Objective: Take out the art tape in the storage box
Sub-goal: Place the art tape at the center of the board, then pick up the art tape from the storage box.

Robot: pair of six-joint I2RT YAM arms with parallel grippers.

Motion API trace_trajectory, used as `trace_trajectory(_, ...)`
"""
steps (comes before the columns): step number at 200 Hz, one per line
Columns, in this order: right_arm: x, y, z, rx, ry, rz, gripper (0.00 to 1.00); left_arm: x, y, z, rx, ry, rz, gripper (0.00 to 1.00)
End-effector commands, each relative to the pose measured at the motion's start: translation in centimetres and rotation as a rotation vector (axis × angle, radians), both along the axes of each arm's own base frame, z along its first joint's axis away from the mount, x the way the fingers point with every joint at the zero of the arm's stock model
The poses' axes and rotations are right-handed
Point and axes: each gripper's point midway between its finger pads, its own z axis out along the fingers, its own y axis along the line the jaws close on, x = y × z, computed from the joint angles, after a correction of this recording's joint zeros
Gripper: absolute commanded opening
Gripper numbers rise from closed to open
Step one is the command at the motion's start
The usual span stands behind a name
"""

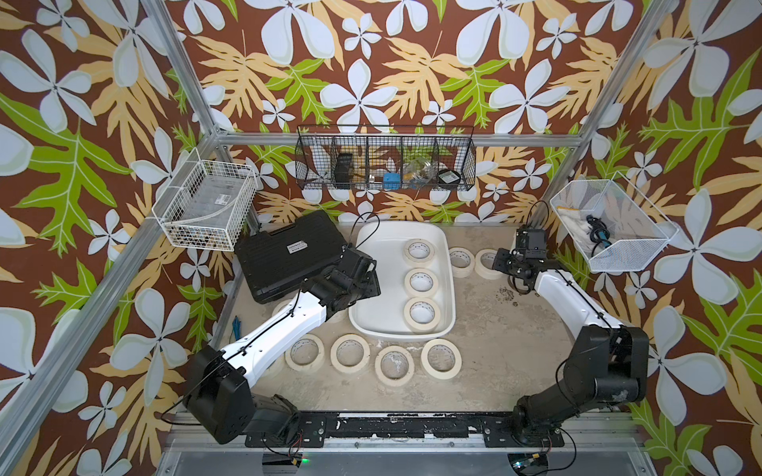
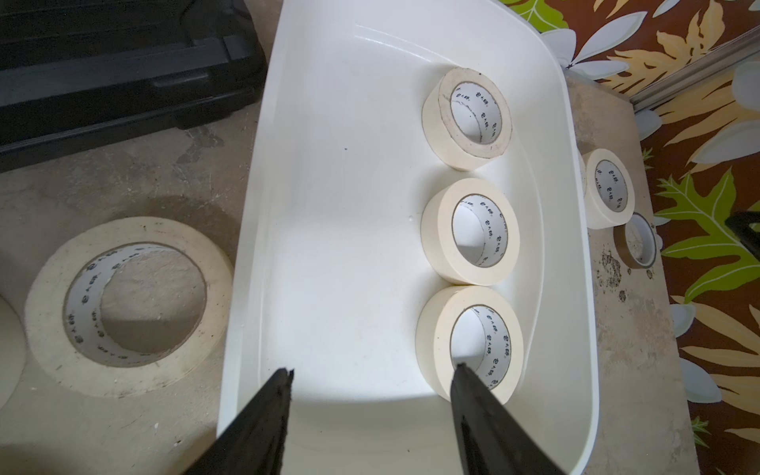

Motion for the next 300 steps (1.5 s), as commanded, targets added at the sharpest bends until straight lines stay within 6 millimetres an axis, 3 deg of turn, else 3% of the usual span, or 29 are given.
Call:
trace_trajectory(1, -1.8, 2.7, 0.3, 0.060, 0.010, 0.101, 0.55, 1.3, -1.5, 0.8, -0.016, -0.023, -0.047, 0.66)
trace_trajectory(28, -4.2, 5.7, 0.9, 0.103, 0.006, 0.197, 0.55, 2.6, -3.4, 0.6, -0.018, -0.016, -0.110, 0.66)
trace_trajectory(61, -7.6, 10.9, 0.5, 0.170, 0.013, 0.342, 0.55, 4.0, -5.7, -0.9, -0.017, 0.021, -0.177, 0.65)
trace_trajectory(85, -9.5, 12.6, 0.4, 0.191, 0.010, 0.387, 0.55, 5.1, -7.2, -2.6, 0.000, 0.046, -0.203, 0.65)
trace_trajectory(165, -11.4, 13.0, 0.8, 0.199, 0.026, 0.424, 0.54, 7.6, -10.5, -9.8, 0.100, 0.150, -0.260, 0.63)
trace_trajectory(201, -11.7, 13.2, 0.3, 0.212, 0.043, 0.433, 0.54, 7.8, -12.0, -11.4, 0.154, 0.166, -0.277, 0.63)
trace_trajectory(244, -11.9, 13.3, 0.8, 0.216, 0.038, 0.446, 0.53, 8.4, -11.6, -14.0, 0.192, 0.197, -0.230, 0.63)
trace_trajectory(300, -12.1, 13.3, 0.8, 0.211, 0.038, 0.451, 0.53, 9.1, -12.3, -15.2, 0.188, 0.206, -0.226, 0.62)
